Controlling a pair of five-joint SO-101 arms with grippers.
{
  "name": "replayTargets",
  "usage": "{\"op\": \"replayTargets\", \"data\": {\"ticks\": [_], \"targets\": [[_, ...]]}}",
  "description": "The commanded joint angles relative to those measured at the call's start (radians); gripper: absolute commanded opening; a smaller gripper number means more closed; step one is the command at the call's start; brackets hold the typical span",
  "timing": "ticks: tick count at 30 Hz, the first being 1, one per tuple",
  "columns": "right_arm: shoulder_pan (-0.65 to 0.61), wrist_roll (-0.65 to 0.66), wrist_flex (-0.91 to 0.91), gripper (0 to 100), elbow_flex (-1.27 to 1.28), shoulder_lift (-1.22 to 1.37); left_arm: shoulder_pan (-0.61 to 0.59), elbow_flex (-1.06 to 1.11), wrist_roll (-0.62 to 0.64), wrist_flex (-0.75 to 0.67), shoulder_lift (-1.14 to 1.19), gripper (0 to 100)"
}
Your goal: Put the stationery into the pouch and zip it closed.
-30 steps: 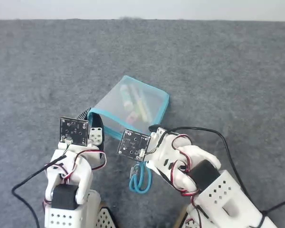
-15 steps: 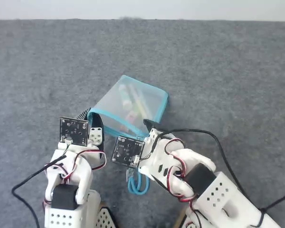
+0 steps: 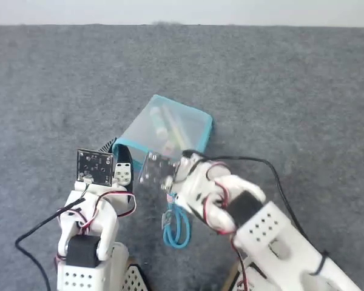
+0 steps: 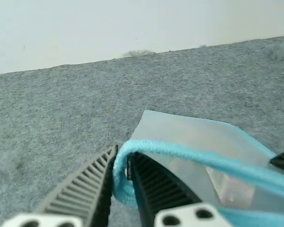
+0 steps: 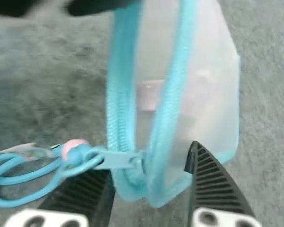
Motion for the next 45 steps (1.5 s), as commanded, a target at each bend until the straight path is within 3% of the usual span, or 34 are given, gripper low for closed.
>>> {"op": "replayTargets", "data": {"ticks": [1,4,14,19,29,38,45], "targets": [[0.044,-0.015,-0.027,9.1,-0.103,0.079,-0.002,-0.015,-0.009,-0.009,-0.017,1],[0.05,-0.015,-0.027,0.2,-0.152,0.128,-0.002,-0.015,-0.009,-0.009,-0.017,1],[0.252,-0.204,-0.153,0.7,-0.23,0.282,0.005,-0.065,-0.011,0.025,-0.021,2],[0.289,-0.249,-0.104,0.7,-0.35,0.374,0.006,-0.143,-0.011,0.095,-0.021,12],[0.289,-0.325,-0.03,0.7,-0.477,0.489,0.009,-0.2,-0.078,0.157,-0.02,14],[0.28,-0.345,0.067,0.7,-0.436,0.305,0.264,-0.113,-0.175,0.155,-0.021,14],[0.185,-0.359,0.076,0.7,-0.327,0.157,0.276,-0.107,-0.175,0.141,-0.018,16]]}}
